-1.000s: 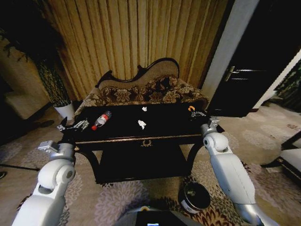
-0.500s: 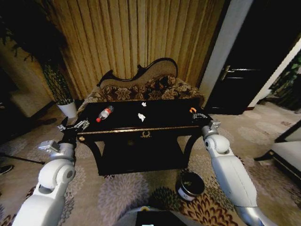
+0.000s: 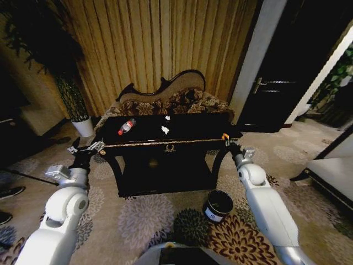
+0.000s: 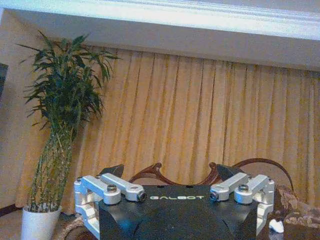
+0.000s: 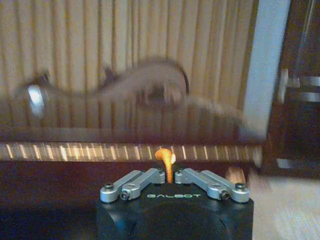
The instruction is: Move to the front of the table and place the trash on the table into the trash bin.
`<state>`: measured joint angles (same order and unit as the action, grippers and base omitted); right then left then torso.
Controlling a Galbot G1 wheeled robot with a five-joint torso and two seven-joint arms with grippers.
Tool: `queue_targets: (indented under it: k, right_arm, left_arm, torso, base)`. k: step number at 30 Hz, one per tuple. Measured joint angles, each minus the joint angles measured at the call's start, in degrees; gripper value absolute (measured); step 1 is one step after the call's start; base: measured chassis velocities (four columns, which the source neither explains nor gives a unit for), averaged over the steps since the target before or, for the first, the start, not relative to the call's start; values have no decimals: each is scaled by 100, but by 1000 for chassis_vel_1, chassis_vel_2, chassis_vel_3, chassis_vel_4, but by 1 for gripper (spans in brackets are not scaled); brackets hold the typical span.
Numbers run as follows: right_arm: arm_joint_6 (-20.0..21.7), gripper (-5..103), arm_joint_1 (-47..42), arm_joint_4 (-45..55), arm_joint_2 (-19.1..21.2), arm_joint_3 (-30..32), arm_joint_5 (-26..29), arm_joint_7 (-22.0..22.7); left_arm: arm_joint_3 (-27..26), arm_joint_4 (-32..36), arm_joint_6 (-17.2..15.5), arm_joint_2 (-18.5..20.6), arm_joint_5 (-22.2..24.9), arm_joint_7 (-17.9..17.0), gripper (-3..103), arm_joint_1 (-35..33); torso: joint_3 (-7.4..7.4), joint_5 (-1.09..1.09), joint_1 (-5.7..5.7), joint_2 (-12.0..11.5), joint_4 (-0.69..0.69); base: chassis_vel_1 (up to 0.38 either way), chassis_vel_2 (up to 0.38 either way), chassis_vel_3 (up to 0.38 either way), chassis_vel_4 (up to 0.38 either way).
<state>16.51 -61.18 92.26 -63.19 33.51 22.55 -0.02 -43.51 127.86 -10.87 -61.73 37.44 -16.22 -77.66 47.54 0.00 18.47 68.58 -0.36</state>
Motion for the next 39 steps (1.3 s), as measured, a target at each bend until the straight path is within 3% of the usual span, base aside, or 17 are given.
queue_targets:
  k: [2,6,16,22,24,27,29,30,31,33,37,38,39]
  right_arm:
    - [298,3,-406,-107,-31,199,-98,1]
    - [365,3,-747,-400,-50,327,-282,0]
    - [-68,3,-747,-1791,4,399,-919,1]
    - [-75,1,-612,-1931,-127,296,-1144,1]
    - [-72,4,-618,-1920,-180,295,-1214,1]
    - [-75,20,-699,-1822,-328,299,-1305,1]
    - [-77,20,-723,-1773,-343,304,-1318,1]
    - [-86,31,-734,-1716,-354,312,-1329,1]
    - [-86,31,-734,-1716,-354,312,-1329,1]
    - [-100,42,-725,-1627,-358,318,-1343,1]
    - [-100,47,-719,-1545,-358,321,-1346,1]
    - [-98,58,-719,-1470,-355,323,-1346,1]
    - [-93,58,-721,-1420,-353,324,-1346,2]
  left_arm:
    - [-5,2,-3,42,35,-2,100,6]
    - [-60,2,-3,62,126,-26,100,-21]
    - [-163,-6,-4,323,382,-185,100,0]
    - [-102,-39,-4,400,395,-187,100,-22]
    - [-102,-51,-4,431,400,-187,100,-28]
    - [-122,-68,-4,450,414,-187,100,-24]
    - [-122,-68,-4,441,416,-185,100,-19]
    - [-120,-68,-3,418,418,-181,100,-10]
    - [-120,-68,-3,418,418,-181,100,-10]
    - [-112,-59,-2,360,418,-166,100,-1]
    - [-113,-57,4,337,417,-151,100,-2]
    - [-121,-54,10,328,417,-145,100,-6]
    - [-132,-50,13,329,417,-143,100,-6]
  torso:
    - [0,-2,1,0,-5]
    - [-1,-1,-1,0,-4]
    - [-2,-1,-5,3,-2]
    - [-2,-2,-5,3,0]
    - [-3,-2,-5,3,-2]
    - [-3,0,-5,3,-1]
    - [-2,-1,-5,3,-1]
    - [-2,-2,-5,3,-3]
    - [-2,-2,-5,3,-3]
    - [-2,-2,-5,3,-2]
    - [-2,-1,-5,3,-1]
    - [-2,-2,-5,3,-2]
    - [-2,-1,-5,3,-2]
  base:
    - [0,0,0,0]
    - [0,0,0,0]
    - [0,0,0,0]
    - [0,0,0,0]
    - [0,0,0,0]
    - [0,0,0,0]
    - [0,0,0,0]
    - [0,0,0,0]
    - [0,0,0,0]
    - [0,0,0,0]
    - [0,0,0,0]
    - [0,0,0,0]
    - [0,0,0,0]
